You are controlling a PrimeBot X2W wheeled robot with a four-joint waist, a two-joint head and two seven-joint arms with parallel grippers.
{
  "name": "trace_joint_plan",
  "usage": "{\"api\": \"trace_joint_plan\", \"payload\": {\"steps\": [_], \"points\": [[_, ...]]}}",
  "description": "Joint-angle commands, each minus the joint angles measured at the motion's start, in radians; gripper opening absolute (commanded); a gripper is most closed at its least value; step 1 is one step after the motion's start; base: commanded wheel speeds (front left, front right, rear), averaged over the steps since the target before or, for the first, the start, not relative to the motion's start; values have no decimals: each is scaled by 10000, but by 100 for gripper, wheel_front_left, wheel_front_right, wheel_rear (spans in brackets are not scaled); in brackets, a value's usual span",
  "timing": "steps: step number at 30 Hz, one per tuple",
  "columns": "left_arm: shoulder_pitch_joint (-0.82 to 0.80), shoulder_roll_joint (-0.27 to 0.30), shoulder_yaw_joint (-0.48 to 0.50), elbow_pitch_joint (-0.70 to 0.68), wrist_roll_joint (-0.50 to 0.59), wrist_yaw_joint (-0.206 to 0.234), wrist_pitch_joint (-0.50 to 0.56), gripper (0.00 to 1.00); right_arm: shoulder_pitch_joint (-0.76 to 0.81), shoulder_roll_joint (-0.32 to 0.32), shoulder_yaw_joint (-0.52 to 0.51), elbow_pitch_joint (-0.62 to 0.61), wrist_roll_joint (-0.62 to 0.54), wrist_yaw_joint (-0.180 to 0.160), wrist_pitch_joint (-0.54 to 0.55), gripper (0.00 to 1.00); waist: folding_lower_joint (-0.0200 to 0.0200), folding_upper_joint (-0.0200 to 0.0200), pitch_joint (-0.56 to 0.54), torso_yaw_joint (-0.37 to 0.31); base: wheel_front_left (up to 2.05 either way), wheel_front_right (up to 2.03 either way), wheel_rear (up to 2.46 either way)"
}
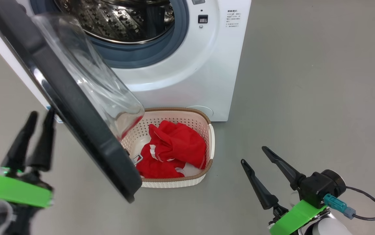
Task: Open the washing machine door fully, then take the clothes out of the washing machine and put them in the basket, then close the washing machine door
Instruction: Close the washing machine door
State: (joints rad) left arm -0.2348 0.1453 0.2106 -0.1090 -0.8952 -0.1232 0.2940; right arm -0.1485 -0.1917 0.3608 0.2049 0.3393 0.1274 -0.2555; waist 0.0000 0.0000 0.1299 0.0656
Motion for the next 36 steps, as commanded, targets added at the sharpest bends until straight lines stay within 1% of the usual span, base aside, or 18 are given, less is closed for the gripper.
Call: {"api": "trace_joint_plan", "payload": {"steps": [1, 5, 7, 9, 12, 16, 20, 23, 36], "points": [[77, 576, -195, -368, 520, -65, -620, 100, -110, 1, 132, -225, -21, 33, -63, 100, 0, 0, 10, 9, 0, 0, 0], [422, 1294, -1499, -108, 1576, -71, -2576, 100, -92, 26, 119, -233, 46, 33, -63, 100, 0, 0, -15, 36, 0, 0, 0], [541, 1403, -1777, 217, 1857, -72, -3561, 100, -67, 54, 118, -227, 119, 33, -63, 100, 0, 0, -73, 21, 0, 0, 0], [678, 1648, -2022, 635, 2461, -72, -4361, 100, -45, 91, 130, -237, 150, 33, -63, 100, 0, 0, -141, -3, 0, 0, 0], [791, 1754, -2177, 1341, 3345, -26, -5091, 100, 1, 124, 146, -260, 183, 33, -63, 100, 0, 0, -229, -39, 0, 0, 0], [857, 1775, -2289, 1954, 4339, 151, -5451, 100, 53, 103, 159, -275, 211, 33, -63, 100, 0, 0, -283, -88, 0, 0, 0], [943, 1591, -2224, 2253, 4828, 248, -5540, 100, 100, 104, 164, -280, 216, 33, -63, 100, 0, 0, -292, -138, 0, 0, 0], [1039, 1400, -2045, 2210, 5186, 316, -5552, 100, 123, 120, 157, -285, 214, 33, -63, 100, 0, 0, -294, -158, 0, 0, 0], [1555, 435, -1254, 2191, 5850, 30, -5557, 100, 175, 117, 142, -364, 198, 33, -63, 100, 0, 0, -244, -141, 0, 0, 0]]}}
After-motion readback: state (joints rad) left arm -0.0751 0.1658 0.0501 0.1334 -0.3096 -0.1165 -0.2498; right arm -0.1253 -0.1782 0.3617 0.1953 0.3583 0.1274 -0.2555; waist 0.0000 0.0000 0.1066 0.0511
